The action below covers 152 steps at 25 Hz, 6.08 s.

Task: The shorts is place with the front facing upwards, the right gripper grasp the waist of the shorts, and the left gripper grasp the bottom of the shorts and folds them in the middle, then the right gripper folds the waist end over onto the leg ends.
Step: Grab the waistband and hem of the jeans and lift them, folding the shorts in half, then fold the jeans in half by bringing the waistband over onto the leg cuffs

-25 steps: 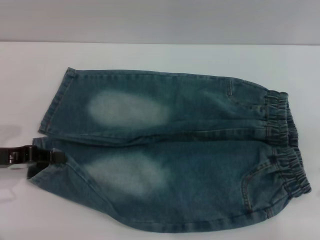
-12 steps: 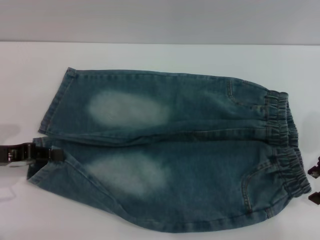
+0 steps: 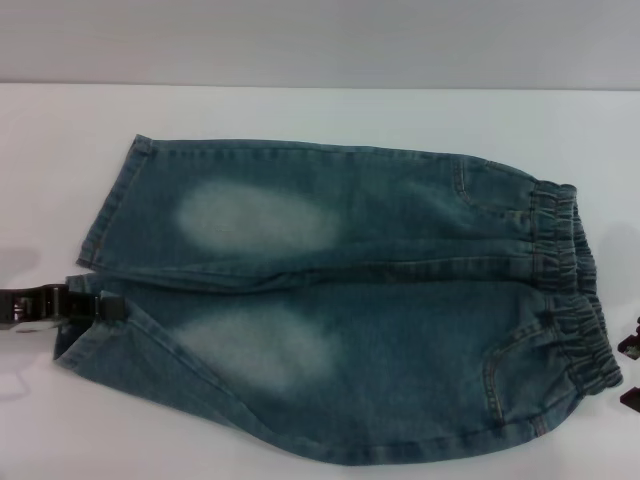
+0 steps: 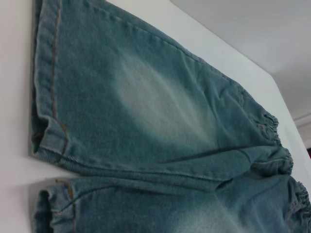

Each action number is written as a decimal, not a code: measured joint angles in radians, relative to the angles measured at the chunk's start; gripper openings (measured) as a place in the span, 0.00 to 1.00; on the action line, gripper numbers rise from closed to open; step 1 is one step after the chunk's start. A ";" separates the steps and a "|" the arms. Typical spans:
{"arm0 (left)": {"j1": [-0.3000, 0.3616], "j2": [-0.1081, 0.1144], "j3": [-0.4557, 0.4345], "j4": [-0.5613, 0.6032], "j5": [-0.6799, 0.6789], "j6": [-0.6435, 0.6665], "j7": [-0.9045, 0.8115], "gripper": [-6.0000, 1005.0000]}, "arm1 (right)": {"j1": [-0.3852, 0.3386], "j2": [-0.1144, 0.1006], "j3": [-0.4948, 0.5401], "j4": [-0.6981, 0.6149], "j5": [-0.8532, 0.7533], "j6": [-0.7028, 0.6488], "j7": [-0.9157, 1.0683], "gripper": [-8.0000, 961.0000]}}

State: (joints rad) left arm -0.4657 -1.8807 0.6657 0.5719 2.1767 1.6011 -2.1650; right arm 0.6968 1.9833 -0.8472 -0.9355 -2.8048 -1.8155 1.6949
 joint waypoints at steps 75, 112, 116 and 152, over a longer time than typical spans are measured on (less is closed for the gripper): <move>-0.089 -0.039 -0.246 0.036 -0.046 -0.201 0.056 0.14 | -0.313 0.080 0.272 0.082 0.740 0.259 -0.287 0.01; -0.219 -0.173 -0.126 0.025 -0.183 -0.805 0.477 0.16 | -0.187 0.094 0.298 0.640 1.254 0.819 -0.794 0.01; -0.220 -0.174 -0.118 0.024 -0.185 -0.809 0.478 0.16 | -0.175 0.093 0.287 0.644 1.250 0.832 -0.794 0.01; -0.195 -0.180 -0.064 -0.039 -0.428 -0.834 0.727 0.37 | -0.184 0.092 0.332 0.659 1.253 0.944 -0.795 0.70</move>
State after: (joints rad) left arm -0.6611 -2.0604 0.6013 0.5333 1.7491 0.7669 -1.4376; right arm 0.5132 2.0753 -0.5149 -0.2761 -1.5522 -0.8713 0.9003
